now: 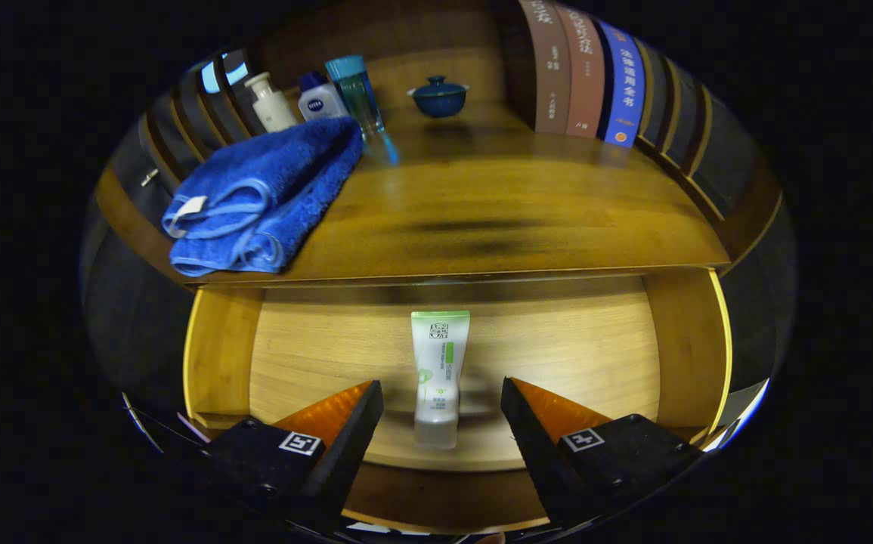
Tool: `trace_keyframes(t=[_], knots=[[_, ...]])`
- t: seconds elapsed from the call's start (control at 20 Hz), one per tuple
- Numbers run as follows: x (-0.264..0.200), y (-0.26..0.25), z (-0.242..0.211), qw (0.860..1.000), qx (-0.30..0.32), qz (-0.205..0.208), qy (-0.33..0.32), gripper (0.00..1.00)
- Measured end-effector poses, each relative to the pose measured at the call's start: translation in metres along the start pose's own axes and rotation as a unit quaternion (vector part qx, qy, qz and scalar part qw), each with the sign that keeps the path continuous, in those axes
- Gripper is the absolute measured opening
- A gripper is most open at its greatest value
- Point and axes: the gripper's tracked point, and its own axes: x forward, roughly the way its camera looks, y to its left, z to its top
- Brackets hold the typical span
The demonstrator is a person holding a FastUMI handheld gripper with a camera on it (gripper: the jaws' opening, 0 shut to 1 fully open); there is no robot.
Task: Pull open the drawer, take out the items inside it, and place them on the countertop above the cabinet.
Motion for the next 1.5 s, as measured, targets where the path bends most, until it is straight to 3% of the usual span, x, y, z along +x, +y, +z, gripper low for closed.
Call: trace_keyframes(t=[0.25,0.4,0.55,0.65,0.8,1.0,1.5], knots=[[0.032,-0.001,-0.004,0.999,-0.008,-0.024,0.043,0.98],[0.043,0.004,-0.018,0.997,0.007,-0.018,0.077,0.78],[0.054,0.002,-0.033,0.994,-0.005,-0.035,0.102,0.67],[0.055,0.003,-0.033,0.994,-0.017,-0.036,0.098,0.49],[0.048,0.012,-0.035,0.995,-0.016,-0.007,0.097,0.33],[0.026,0.016,-0.038,0.997,0.017,0.006,0.08,0.33],[-0.059,0.012,-0.002,0.999,0.025,0.02,0.008,0.33]])
